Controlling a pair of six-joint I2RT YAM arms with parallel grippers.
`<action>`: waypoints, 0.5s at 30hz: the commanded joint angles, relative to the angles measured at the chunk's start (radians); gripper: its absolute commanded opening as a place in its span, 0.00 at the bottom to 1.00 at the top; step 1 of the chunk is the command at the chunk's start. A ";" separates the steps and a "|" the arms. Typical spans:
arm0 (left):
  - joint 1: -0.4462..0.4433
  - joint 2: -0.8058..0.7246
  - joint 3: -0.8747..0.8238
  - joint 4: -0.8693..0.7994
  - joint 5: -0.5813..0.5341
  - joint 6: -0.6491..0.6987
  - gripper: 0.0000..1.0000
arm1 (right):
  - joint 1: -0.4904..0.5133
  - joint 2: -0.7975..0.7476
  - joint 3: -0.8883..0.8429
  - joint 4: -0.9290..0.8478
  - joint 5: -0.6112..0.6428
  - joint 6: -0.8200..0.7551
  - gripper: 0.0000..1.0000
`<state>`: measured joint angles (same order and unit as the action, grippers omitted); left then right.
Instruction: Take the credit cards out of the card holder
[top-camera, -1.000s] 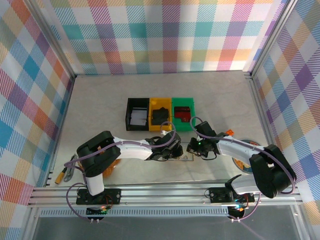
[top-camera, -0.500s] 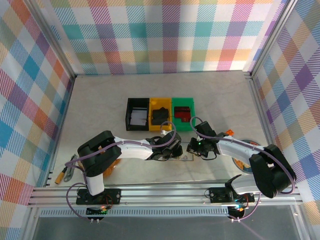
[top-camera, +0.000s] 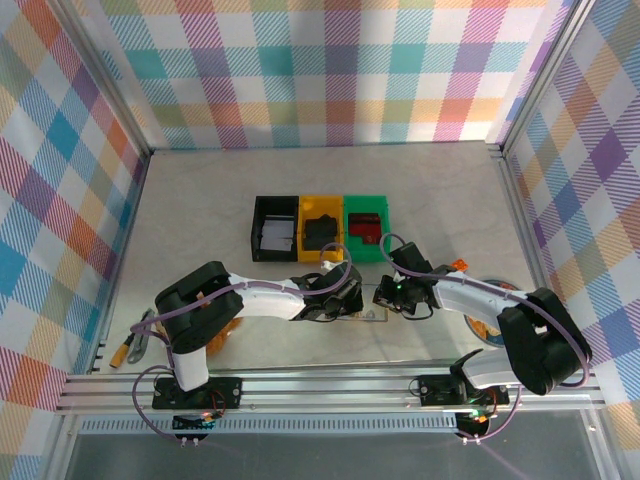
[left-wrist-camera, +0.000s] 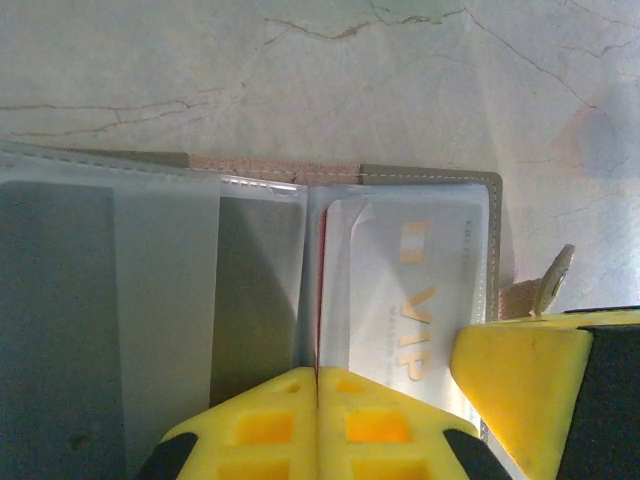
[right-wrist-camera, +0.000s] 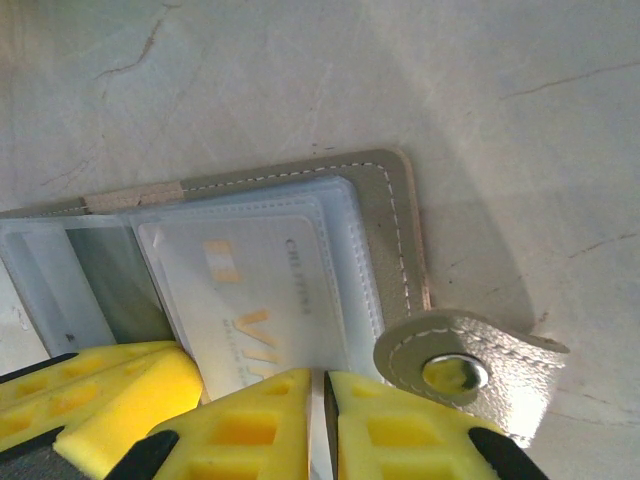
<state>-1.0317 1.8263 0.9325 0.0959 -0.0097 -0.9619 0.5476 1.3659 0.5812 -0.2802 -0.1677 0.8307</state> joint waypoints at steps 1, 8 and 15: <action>0.004 0.033 -0.041 -0.036 -0.022 -0.002 0.00 | -0.002 0.010 -0.018 -0.036 0.005 0.006 0.16; 0.005 -0.001 -0.054 -0.047 -0.037 0.012 0.00 | -0.002 0.013 -0.019 -0.038 0.011 0.001 0.16; 0.008 -0.025 -0.062 -0.059 -0.054 0.028 0.00 | -0.003 0.012 -0.023 -0.042 0.017 -0.002 0.16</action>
<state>-1.0317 1.8088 0.9054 0.1200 -0.0208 -0.9527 0.5480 1.3659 0.5812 -0.2802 -0.1665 0.8303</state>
